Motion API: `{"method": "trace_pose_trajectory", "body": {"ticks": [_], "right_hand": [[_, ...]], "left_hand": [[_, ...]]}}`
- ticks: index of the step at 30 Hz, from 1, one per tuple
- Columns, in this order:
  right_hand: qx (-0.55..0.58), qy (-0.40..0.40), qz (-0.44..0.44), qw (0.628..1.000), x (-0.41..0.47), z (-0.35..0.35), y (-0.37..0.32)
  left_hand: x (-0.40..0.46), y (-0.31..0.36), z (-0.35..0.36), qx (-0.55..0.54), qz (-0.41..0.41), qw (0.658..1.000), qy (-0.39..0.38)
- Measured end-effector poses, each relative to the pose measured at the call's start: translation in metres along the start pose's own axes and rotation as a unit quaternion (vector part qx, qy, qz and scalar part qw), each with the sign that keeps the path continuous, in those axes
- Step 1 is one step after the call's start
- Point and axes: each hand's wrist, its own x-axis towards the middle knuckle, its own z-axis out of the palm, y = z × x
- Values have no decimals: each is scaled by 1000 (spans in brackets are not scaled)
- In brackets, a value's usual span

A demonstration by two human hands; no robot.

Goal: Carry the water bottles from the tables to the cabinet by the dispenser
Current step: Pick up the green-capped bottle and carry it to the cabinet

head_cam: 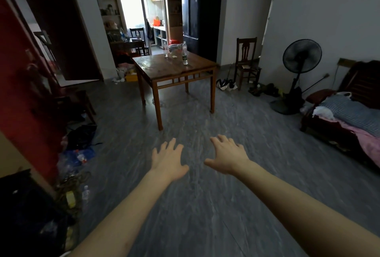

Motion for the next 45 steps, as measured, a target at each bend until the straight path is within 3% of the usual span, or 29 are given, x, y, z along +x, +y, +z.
{"method": "trace_pose_trajectory", "body": {"ticks": [18,24,34,45], "right_hand": [[-4,-34,-10,999,242,-60,80],[-3,-63,-24,998,319,-44,69],[-25,-28,-26,999,511,-74,31],[12,-37,42,998,645,-78,45]], "left_hand": [[244,15,-53,14,-36,999,-8],[322,-6,-64,-1,-33,999,-11],[491,-60,-102,0,-13,1000,22],[642,-83,-105,23,27,999,-1]]}}
